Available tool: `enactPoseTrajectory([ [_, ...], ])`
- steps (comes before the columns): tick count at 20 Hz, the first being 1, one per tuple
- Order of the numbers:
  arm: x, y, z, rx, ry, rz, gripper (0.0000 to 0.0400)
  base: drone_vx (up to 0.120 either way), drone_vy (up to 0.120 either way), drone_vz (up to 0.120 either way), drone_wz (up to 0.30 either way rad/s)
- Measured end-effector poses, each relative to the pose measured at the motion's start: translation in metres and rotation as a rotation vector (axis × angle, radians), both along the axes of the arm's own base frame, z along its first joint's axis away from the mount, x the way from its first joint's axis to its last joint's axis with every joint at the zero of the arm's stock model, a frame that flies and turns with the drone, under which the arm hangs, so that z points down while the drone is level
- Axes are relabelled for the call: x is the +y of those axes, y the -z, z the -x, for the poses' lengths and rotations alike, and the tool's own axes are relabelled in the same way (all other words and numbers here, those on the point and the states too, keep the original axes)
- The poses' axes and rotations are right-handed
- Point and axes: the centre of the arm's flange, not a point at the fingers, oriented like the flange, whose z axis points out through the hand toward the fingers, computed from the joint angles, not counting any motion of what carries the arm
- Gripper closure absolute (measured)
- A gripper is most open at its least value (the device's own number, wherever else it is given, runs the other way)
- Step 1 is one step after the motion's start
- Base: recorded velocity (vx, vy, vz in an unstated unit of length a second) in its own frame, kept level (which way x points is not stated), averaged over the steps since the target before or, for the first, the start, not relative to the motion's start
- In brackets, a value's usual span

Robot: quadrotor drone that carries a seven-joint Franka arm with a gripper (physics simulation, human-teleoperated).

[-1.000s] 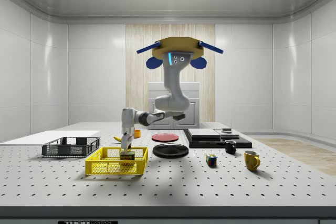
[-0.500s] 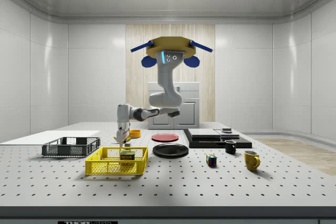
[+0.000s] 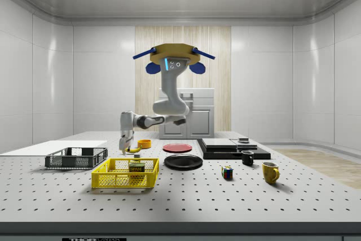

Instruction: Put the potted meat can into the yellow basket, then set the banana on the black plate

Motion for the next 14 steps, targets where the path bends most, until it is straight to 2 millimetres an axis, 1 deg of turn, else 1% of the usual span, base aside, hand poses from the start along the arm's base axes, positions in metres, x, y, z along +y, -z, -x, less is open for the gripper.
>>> enactPoseTrajectory([
  [4,0.0000,0.0000,0.0000,0.000,0.000,0.000,0.0000,0.110,-0.120,0.000,0.000],
  [14,0.0000,0.0000,0.0000,0.000,0.000,0.000,0.0000,0.000,-0.120,0.000,0.000],
])
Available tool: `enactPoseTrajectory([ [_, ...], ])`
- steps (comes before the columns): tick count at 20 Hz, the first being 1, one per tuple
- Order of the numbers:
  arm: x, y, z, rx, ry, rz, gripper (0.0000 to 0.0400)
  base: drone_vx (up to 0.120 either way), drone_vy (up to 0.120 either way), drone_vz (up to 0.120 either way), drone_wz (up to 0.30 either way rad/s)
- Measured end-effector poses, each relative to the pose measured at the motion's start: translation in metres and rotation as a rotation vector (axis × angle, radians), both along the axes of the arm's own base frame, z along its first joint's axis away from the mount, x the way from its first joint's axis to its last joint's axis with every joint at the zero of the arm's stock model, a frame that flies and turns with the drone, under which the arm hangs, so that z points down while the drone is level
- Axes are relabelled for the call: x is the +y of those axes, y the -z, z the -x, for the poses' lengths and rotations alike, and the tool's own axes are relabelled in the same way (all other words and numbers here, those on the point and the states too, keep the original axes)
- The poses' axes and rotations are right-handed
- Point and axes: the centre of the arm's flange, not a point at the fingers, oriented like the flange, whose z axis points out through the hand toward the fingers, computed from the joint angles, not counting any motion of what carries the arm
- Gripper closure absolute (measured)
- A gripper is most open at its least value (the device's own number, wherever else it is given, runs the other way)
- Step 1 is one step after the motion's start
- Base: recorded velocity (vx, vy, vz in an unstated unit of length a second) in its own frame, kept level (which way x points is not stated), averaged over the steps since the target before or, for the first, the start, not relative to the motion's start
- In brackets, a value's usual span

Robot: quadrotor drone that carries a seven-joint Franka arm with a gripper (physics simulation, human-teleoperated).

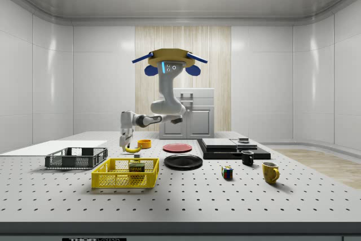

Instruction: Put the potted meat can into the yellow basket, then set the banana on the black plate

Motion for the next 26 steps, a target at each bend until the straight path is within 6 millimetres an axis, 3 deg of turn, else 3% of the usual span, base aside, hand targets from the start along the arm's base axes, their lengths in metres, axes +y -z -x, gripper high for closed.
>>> enactPoseTrajectory([
  [8,0.0000,0.0000,0.0000,0.000,0.000,0.000,0.0000,0.000,-0.120,0.000,0.000],
  [13,0.0000,0.0000,0.0000,0.000,0.000,0.000,0.0000,0.000,-0.120,-0.120,0.000],
  [26,0.0000,0.0000,0.0000,0.000,0.000,0.000,0.0000,0.018,-0.120,-0.015,0.000],
])
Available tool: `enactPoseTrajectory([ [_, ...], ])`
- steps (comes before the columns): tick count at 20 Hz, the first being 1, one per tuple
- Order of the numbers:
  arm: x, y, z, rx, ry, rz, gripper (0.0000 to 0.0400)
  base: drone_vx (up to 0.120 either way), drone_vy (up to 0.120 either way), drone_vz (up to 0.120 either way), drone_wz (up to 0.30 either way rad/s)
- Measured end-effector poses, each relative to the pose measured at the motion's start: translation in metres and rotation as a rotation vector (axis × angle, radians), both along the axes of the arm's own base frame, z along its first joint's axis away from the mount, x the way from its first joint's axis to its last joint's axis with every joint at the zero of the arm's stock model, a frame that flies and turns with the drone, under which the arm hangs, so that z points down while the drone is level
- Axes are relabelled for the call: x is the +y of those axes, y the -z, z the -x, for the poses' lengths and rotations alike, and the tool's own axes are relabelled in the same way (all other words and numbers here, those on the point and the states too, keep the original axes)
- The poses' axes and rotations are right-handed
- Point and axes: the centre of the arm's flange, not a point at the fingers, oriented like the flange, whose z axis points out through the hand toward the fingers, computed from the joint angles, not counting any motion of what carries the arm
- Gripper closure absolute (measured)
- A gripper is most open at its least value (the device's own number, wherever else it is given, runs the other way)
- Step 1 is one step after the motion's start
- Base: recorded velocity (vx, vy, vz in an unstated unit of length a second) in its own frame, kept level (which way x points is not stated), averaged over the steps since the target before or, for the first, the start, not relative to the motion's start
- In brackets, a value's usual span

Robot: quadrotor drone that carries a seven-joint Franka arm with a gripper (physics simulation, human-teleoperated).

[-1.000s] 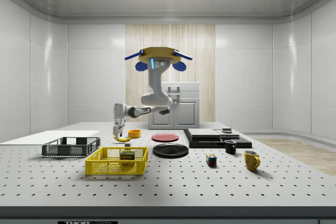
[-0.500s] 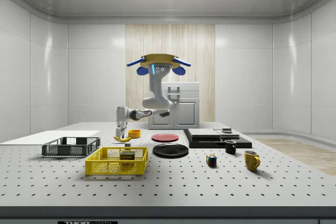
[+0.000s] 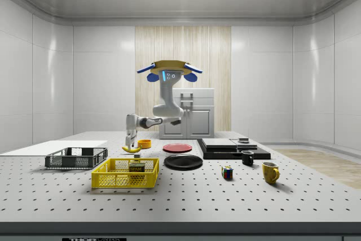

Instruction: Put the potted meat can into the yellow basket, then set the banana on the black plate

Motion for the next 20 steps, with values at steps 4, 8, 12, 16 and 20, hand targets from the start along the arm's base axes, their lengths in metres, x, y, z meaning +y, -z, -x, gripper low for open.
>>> enactPoseTrajectory([
  [4,0.0000,0.0000,0.0000,0.000,0.000,0.000,0.0000,0.000,-0.120,-0.050,0.000],
  [8,0.0000,0.0000,0.0000,0.000,0.000,0.000,0.0000,0.000,-0.120,0.000,0.000],
  [12,0.0000,0.0000,0.0000,0.000,0.000,0.000,0.0000,0.000,-0.120,-0.080,0.000],
  [16,0.0000,0.0000,0.0000,0.000,0.000,0.000,0.0000,0.000,-0.120,0.000,0.000],
  [20,0.0000,0.0000,0.0000,0.000,0.000,0.000,0.0000,0.110,-0.120,0.000,0.000],
])
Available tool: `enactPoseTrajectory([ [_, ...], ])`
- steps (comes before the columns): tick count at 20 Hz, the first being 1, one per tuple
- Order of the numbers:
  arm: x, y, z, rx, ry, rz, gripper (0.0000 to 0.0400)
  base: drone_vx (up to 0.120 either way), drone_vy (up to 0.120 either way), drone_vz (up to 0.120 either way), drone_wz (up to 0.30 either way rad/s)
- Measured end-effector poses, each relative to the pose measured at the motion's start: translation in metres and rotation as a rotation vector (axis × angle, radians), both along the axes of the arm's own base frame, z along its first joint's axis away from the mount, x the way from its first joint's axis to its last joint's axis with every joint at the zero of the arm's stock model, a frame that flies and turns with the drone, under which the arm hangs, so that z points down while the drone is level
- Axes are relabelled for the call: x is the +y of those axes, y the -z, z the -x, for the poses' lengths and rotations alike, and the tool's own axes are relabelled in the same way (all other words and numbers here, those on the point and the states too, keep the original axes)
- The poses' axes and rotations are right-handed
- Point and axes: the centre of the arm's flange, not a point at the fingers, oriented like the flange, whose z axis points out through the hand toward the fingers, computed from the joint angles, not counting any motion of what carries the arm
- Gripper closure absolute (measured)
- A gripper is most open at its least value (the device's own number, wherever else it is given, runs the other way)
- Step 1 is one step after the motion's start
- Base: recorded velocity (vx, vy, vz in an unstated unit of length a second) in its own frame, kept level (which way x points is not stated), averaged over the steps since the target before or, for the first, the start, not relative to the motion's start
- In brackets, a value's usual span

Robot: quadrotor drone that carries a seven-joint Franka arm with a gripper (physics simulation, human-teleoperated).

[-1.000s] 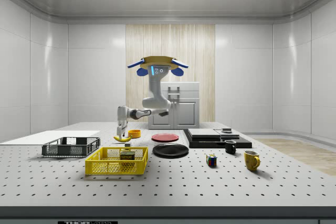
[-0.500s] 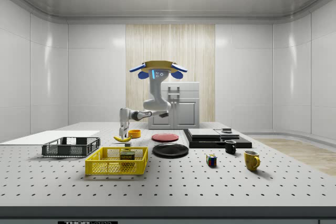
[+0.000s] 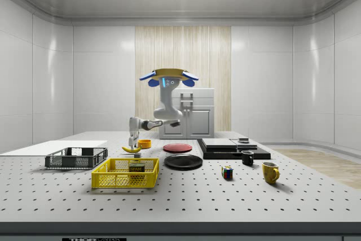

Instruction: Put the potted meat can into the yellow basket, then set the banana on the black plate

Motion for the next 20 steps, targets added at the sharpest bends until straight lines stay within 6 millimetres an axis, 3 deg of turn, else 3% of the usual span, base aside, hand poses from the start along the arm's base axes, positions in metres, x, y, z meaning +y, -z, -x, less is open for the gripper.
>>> enactPoseTrajectory([
  [8,0.000,0.000,0.000,0.000,0.000,0.000,0.0000,0.045,-0.120,0.000,0.000],
  [20,0.000,-0.034,0.000,0.000,0.000,0.000,0.0000,0.000,0.000,0.000,0.000],
])
